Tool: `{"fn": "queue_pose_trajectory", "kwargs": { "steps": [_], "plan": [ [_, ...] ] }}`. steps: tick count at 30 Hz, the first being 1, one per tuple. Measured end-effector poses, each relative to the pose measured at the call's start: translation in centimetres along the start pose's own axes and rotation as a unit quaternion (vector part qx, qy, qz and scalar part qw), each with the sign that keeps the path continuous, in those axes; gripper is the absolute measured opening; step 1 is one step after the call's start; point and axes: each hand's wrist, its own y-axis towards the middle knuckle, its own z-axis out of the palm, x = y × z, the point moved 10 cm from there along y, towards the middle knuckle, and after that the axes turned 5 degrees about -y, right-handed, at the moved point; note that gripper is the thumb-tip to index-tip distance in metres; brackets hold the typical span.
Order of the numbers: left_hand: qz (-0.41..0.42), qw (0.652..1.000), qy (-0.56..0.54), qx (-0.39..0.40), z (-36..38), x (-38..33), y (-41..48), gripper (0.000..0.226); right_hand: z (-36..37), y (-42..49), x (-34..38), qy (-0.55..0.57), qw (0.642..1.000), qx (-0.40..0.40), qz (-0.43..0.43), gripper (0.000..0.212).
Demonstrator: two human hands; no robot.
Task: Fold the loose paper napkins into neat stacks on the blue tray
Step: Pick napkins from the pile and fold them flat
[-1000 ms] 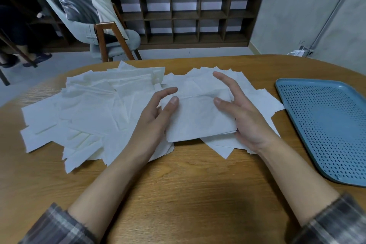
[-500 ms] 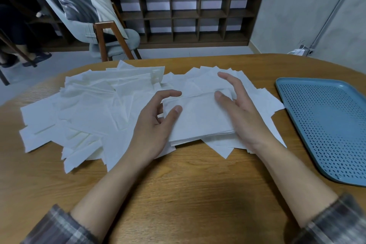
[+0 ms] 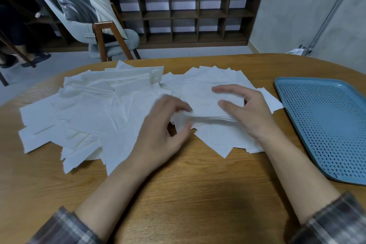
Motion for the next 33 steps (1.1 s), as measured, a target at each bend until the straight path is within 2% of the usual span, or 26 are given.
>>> {"fn": "queue_pose_trajectory", "kwargs": {
  "steps": [3, 5, 20, 27, 33],
  "plan": [
    [0.042, 0.984, 0.04, 0.168, 4.2, 0.2, -1.3, 0.018, 0.0, 0.0, -0.4, -0.009, 1.0, -0.01, 0.005, 0.033],
    [0.039, 0.976, 0.053, 0.209, 5.5, 0.8, -1.8, 0.024, 0.3, -0.1, -0.4, -0.009, 1.0, -0.005, 0.003, 0.032],
    [0.028, 0.982, 0.043, 0.18, 6.0, 0.7, -1.5, 0.02, 0.9, 0.0, -0.6, 0.001, 1.0, 0.005, 0.003, 0.033],
    [0.099, 0.975, 0.102, 0.173, 6.2, -1.4, -1.6, 0.018, 1.2, 0.0, -1.2, -0.007, 1.0, 0.007, 0.012, 0.034],
    [0.09, 0.988, 0.064, 0.105, 3.4, -2.0, -0.8, 0.011, 1.1, 0.0, -1.5, -0.015, 1.0, -0.001, 0.025, 0.034]
  ]
}}
